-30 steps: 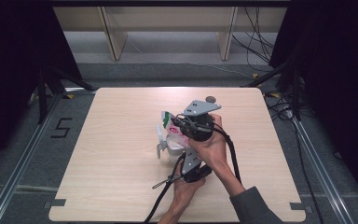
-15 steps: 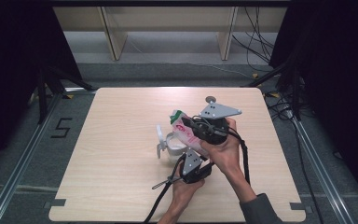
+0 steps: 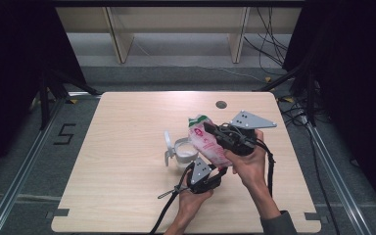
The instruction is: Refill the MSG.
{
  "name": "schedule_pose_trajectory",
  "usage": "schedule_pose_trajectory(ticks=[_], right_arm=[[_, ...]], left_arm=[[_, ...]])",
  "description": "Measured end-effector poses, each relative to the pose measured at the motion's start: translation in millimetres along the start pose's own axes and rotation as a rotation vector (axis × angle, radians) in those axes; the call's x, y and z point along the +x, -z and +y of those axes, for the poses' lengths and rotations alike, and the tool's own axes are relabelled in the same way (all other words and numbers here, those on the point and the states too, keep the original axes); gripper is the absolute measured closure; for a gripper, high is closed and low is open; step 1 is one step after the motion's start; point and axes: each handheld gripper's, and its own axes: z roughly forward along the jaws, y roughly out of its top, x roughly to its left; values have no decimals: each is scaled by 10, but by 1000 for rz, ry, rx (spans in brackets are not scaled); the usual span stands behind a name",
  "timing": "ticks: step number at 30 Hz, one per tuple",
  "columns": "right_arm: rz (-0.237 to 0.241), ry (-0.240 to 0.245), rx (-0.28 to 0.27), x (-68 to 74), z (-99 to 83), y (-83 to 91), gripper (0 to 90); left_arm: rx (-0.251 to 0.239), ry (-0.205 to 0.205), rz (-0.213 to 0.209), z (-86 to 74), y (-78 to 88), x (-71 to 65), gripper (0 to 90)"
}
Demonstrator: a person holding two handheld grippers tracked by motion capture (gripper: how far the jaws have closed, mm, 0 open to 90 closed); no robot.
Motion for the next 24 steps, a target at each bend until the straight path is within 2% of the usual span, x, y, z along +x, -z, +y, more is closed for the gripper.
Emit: schedule_pose_trajectory(ticks=[4, 6, 7, 8, 9, 10, 11, 12, 13, 14, 15, 16, 18, 19, 22, 23, 24], right_arm=[[-21, -2, -28, -29, -10, 72, 900], [-11, -13, -41, -37, -21, 94, 900], [-17, 7, -48, -55, -22, 102, 900], [-12, -14, -55, -52, -31, 115, 900], [-29, -22, -49, -60, -38, 142, 900], [-24, -19, -61, -78, -45, 142, 900], [-15, -43, -50, -86, -60, 159, 900], [-22, -54, -48, -89, -70, 169, 900], [-19, -40, -57, -111, -88, 168, 900], [-26, -66, -51, -101, -100, 181, 900], [-24, -64, -56, -115, -118, 191, 900], [-21, -68, -57, -121, -129, 195, 900], [-30, -77, -58, -132, -138, 216, 900], [-29, -71, -64, -139, -136, 225, 900], [-27, -65, -67, -154, -135, 241, 900], [-32, -81, -72, -146, -144, 246, 900], [-34, -82, -70, -150, -149, 250, 900]], left_arm=[[-4, 3, 5, 1, 17, -7, 623], [-1, 9, -3, 0, 22, -6, 599], [-3, 18, -12, -3, 23, -12, 590], [2, 11, -1, -2, 36, 0, 572], [1, 17, -3, -3, 35, -1, 543], [10, 6, -16, -11, 34, 10, 520], [17, 3, -13, -17, 36, 10, 507], [13, 15, -17, -31, 37, 18, 503], [14, 25, -16, -36, 46, 20, 495], [23, 28, -15, -37, 65, 25, 479], [31, 32, -4, -35, 79, 25, 460], [25, 41, -12, -37, 78, 33, 450], [47, 49, -5, -34, 111, 35, 422], [47, 55, -23, -40, 119, 37, 412], [65, 57, -24, -58, 151, 18, 390], [68, 68, -30, -70, 159, 19, 382], [84, 56, -32, -76, 178, 38, 378]])
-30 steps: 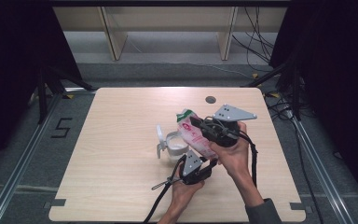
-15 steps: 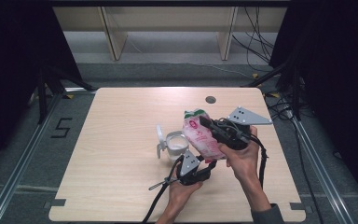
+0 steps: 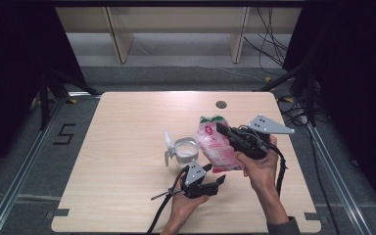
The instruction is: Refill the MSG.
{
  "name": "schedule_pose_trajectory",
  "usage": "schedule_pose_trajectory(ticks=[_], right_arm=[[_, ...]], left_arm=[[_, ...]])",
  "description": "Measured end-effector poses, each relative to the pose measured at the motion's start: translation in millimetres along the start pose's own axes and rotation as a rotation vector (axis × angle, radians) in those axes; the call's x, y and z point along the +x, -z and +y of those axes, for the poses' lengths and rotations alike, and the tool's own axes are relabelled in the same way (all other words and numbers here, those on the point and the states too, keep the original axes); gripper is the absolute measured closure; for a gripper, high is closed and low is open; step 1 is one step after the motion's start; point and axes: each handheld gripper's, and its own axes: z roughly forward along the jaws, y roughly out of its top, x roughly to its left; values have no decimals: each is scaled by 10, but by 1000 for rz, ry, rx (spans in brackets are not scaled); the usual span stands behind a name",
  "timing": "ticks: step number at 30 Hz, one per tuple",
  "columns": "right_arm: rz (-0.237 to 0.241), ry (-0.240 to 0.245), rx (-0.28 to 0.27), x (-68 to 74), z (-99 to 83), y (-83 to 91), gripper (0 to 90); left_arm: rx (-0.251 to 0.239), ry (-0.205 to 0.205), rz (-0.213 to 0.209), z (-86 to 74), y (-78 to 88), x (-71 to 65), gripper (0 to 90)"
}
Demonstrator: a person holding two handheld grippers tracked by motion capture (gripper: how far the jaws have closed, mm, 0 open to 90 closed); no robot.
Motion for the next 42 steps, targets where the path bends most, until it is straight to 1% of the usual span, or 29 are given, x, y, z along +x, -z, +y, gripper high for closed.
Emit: schedule_pose_trajectory(ticks=[1, 2, 4, 6, 7, 8, 10, 11, 12, 16, 17, 18, 19, 20, 23, 24, 26, 27, 28, 30, 31, 33, 34, 35, 38, 39, 40, 41, 42], right_arm=[[-9, -9, 8, 3, -8, 10, 900], [-9, 18, -2, -32, -10, 6, 900], [-15, -6, 10, -39, -24, 17, 900], [-11, 1, 8, -71, -48, 16, 900], [-28, 0, 13, -78, -63, 28, 900], [-21, -20, 20, -72, -72, 32, 900], [-28, -21, 18, -91, -87, 41, 900], [-32, -4, 16, -112, -96, 47, 900], [-31, -16, 22, -109, -103, 51, 900], [-32, -17, 20, -142, -139, 41, 900], [-43, -26, 27, -138, -149, 46, 900], [-35, -7, 23, -154, -158, 36, 900], [-37, -20, 29, -151, -171, 27, 900], [-37, -13, 35, -163, -185, 25, 900], [-40, -24, 51, -177, -243, 0, 900], [-39, -39, 53, -170, -259, 1, 900], [-42, -35, 62, -196, -307, 1, 900], [-44, -30, 74, -206, -324, 8, 900], [-49, -41, 83, -209, -367, 13, 900], [-41, -36, 82, -239, -397, 55, 900], [-50, -57, 85, -227, -399, 77, 900], [-49, -42, 72, -247, -417, 116, 900], [-56, -64, 82, -240, -435, 160, 900], [-55, -52, 77, -258, -446, 186, 900], [-65, -62, 70, -288, -479, 268, 900], [-73, -52, 63, -301, -494, 288, 900], [-73, -47, 66, -308, -501, 306, 900], [-85, -65, 77, -295, -512, 332, 900], [-91, -65, 83, -296, -518, 354, 900]], left_arm=[[-14, 15, -19, -8, 5, -5, 377], [-19, 22, -17, -9, 17, -23, 377], [-15, 0, -25, -11, 52, -28, 376], [-11, 11, -21, -11, 96, -29, 368], [-15, 5, -34, -17, 100, -20, 367], [-7, -2, -17, -19, 118, -25, 366], [-4, -9, -14, -39, 161, -18, 365], [-14, -4, -28, -50, 164, -10, 363], [-2, -8, -21, -54, 191, -13, 360], [-5, -22, -18, -56, 278, -11, 352], [-11, -23, -8, -54, 297, -7, 348], [-11, -27, 0, -55, 311, 1, 343], [-4, -30, 13, -57, 327, 6, 334], [-7, -19, 0, -61, 335, 22, 324], [-6, -15, 3, -61, 377, 30, 312], [2, -22, 5, -59, 392, 35, 312], [-4, -26, 7, -57, 408, 28, 312], [5, -50, 12, -52, 432, 50, 311], [-8, -43, 13, -46, 451, 46, 310], [-22, -35, 21, -32, 494, 65, 307], [-25, -30, 31, -18, 524, 74, 307], [-30, -39, 50, 0, 572, 99, 306], [-40, -36, 51, 0, 583, 110, 305], [-40, -30, 54, 1, 601, 116, 303], [-36, -28, 61, -8, 632, 135, 300], [-44, -26, 57, -10, 635, 140, 300], [-32, -32, 61, -7, 653, 147, 300], [-38, -23, 62, -9, 657, 149, 300], [-40, -17, 62, -14, 661, 156, 300]])
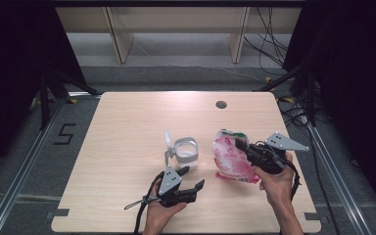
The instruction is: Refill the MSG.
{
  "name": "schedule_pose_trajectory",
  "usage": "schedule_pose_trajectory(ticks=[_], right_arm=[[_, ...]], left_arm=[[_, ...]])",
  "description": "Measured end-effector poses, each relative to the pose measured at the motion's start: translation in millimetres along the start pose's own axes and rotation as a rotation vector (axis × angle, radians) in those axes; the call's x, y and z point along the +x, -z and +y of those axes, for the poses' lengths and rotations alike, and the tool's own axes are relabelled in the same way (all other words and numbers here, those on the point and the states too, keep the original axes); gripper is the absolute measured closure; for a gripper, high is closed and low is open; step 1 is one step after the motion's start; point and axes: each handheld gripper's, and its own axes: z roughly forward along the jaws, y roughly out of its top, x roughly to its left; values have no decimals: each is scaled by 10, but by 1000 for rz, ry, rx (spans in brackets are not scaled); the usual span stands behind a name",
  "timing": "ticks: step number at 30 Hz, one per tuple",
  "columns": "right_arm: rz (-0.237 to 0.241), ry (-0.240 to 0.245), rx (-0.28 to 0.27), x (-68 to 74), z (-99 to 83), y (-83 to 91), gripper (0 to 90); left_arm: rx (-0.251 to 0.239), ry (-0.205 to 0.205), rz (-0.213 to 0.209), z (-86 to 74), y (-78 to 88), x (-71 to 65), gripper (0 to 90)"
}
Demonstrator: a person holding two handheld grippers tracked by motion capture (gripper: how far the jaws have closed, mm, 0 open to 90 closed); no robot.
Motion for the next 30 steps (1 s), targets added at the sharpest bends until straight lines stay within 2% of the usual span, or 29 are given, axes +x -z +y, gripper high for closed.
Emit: schedule_pose_trajectory(ticks=[2, 3, 5, 6, 7, 8, 9, 11, 12, 13, 14, 15, 17, 22, 23, 24, 25, 26, 28, 29, 30], right_arm=[[-11, -1, -10, -22, -29, 23, 900], [-13, 20, -10, -46, -35, 28, 900], [-31, 33, -5, -63, -46, 46, 900], [-39, 0, 10, -46, -53, 61, 900], [-42, 26, 5, -80, -60, 61, 900], [-42, 2, 9, -73, -68, 66, 900], [-48, 29, 6, -98, -70, 63, 900], [-70, 15, 13, -92, -90, 64, 900], [-71, 35, 11, -121, -94, 57, 900], [-74, 4, 21, -109, -104, 62, 900], [-83, 33, 16, -139, -108, 55, 900], [-85, 8, 19, -134, -115, 55, 900], [-95, 31, 16, -151, -120, 47, 900], [-89, 10, 18, -158, -129, 43, 900], [-100, 24, 21, -179, -132, 41, 900], [-93, 15, 24, -188, -136, 42, 900], [-102, 4, 24, -185, -142, 45, 900], [-109, 14, 30, -207, -145, 48, 900], [-117, -11, 31, -223, -177, 48, 900], [-127, 3, 31, -253, -186, 48, 900], [-135, -18, 39, -257, -199, 52, 900]], left_arm=[[-3, 1, -5, 0, 7, 4, 298], [-3, -1, -5, 3, 11, 6, 298], [0, -5, 4, 1, 18, 2, 298], [-3, -4, -6, -6, 12, 3, 298], [-2, -3, -9, -7, 12, 4, 298], [0, -2, -4, -6, 16, 4, 298], [4, -4, 2, 0, 24, 8, 297], [-1, 6, 5, 2, 28, 13, 297], [3, 2, 7, -1, 31, 14, 297], [4, 0, 6, -2, 34, 15, 296], [4, 1, 8, -2, 40, 17, 295], [-2, 2, 2, -2, 35, 21, 294], [2, 7, 5, 0, 35, 15, 289], [6, 3, 5, -2, 35, 5, 281], [6, 2, 6, -3, 37, 3, 281], [-2, 11, 2, -5, 32, -7, 281], [9, -4, 0, -4, 41, 2, 282], [-1, -5, -8, -8, 36, 6, 289], [7, -7, 3, 1, 51, 6, 293], [5, -7, 5, 0, 51, 7, 292], [-3, -8, 1, -7, 39, 7, 289]])
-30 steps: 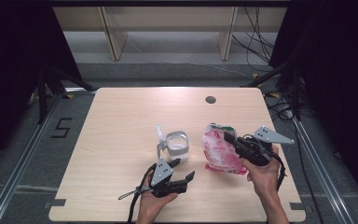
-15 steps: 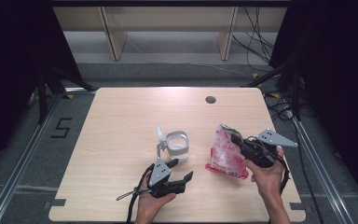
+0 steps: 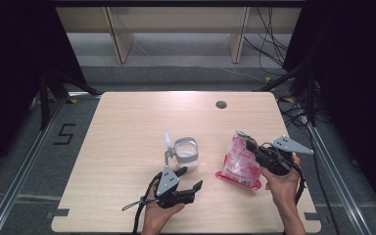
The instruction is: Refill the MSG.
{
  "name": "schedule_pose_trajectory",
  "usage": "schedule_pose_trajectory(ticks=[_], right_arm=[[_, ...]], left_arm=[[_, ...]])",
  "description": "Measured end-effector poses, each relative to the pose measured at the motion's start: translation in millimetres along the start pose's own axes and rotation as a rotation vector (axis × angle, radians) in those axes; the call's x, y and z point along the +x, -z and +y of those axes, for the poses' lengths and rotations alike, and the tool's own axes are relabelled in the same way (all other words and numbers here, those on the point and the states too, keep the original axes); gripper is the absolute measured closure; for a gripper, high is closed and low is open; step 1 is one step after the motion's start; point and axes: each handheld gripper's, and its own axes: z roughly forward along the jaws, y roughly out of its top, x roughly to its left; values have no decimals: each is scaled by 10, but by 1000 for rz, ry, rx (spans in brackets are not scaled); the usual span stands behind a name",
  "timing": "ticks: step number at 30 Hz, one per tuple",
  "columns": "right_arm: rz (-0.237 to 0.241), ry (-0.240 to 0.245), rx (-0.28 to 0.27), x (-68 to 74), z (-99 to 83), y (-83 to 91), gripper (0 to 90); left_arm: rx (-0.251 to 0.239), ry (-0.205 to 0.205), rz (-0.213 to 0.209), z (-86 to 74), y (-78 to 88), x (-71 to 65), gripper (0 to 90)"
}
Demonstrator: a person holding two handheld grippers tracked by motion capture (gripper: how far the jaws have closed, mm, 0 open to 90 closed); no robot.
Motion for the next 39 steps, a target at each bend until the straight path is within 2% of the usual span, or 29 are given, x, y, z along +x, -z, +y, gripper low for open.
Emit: schedule_pose_trajectory(ticks=[1, 2, 3, 5, 6, 9, 11, 12, 13, 15, 16, 17, 18, 19, 21, 22, 23, 24, 25, 26, 28, 29, 30, 32, 35, 36, 37, 38, 39], right_arm=[[6, -6, 2, -18, -12, -7, 900], [-9, 35, -6, -57, -19, -19, 900], [-1, 14, 3, -50, -27, -19, 900], [-2, 28, 11, -69, -38, -23, 900], [-6, 6, 12, -58, -46, -26, 900], [-15, -10, 24, -61, -74, -38, 900], [-19, 15, 19, -88, -91, -53, 900], [-15, 15, 31, -97, -91, -51, 900], [-24, -7, 32, -88, -104, -54, 900], [-31, -8, 40, -100, -118, -62, 900], [-39, 17, 38, -120, -134, -75, 898], [-41, -16, 60, -103, -147, -70, 894], [-42, 0, 50, -136, -159, -94, 894], [-42, -31, 50, -128, -168, -92, 893], [-54, -18, 60, -146, -170, -82, 893], [-58, 15, 54, -172, -169, -81, 893], [-59, 17, 54, -172, -169, -80, 891], [-60, 6, 57, -169, -173, -87, 890], [-58, -35, 64, -147, -175, -78, 890], [-64, -9, 47, -175, -186, -100, 889], [-64, -35, 58, -166, -197, -99, 887], [-72, -37, 70, -169, -197, -92, 885], [-71, -5, 50, -209, -201, -110, 882], [-90, -39, 60, -209, -217, -110, 876], [-103, -29, 69, -263, -245, -106, 869], [-108, -53, 68, -258, -257, -105, 866], [-123, -48, 75, -288, -270, -103, 866], [-112, -45, 58, -320, -279, -108, 866], [-114, -89, 66, -295, -289, -104, 866]], left_arm=[[2, 2, -4, -2, -2, -1, 288], [7, 1, -1, -2, 2, 2, 287], [17, -3, 7, 3, 9, 3, 286], [13, -1, 6, 3, 7, 2, 286], [14, 2, 4, 0, 5, -5, 285], [0, 7, -6, -2, -3, -2, 284], [8, -4, 1, -2, 5, 8, 287], [14, -10, 6, -6, 8, 3, 291], [22, -13, 9, -7, 16, 1, 292], [16, -8, 4, -6, 17, 8, 290], [11, -1, 10, -3, 19, 10, 289], [16, -5, 14, -2, 28, 16, 288], [15, -9, 13, -7, 29, 19, 289], [21, -11, 12, -6, 39, 22, 288], [10, -2, 8, -7, 40, 31, 289], [8, -1, 9, -4, 44, 37, 288], [9, 0, 15, -4, 48, 40, 288], [8, 0, 14, -7, 49, 40, 285], [20, -6, 20, -3, 67, 43, 285], [18, -13, 18, 1, 75, 54, 285], [11, -28, 13, 7, 80, 78, 285], [13, 1, 27, 0, 87, 68, 284], [8, 2, 25, -7, 86, 76, 283], [6, 5, 33, -8, 94, 79, 283], [10, 3, 38, -9, 91, 74, 281], [14, 1, 31, -15, 85, 72, 281], [16, -5, 26, -17, 83, 72, 281], [16, -4, 27, -16, 83, 69, 281], [15, -3, 26, -12, 81, 72, 281]])
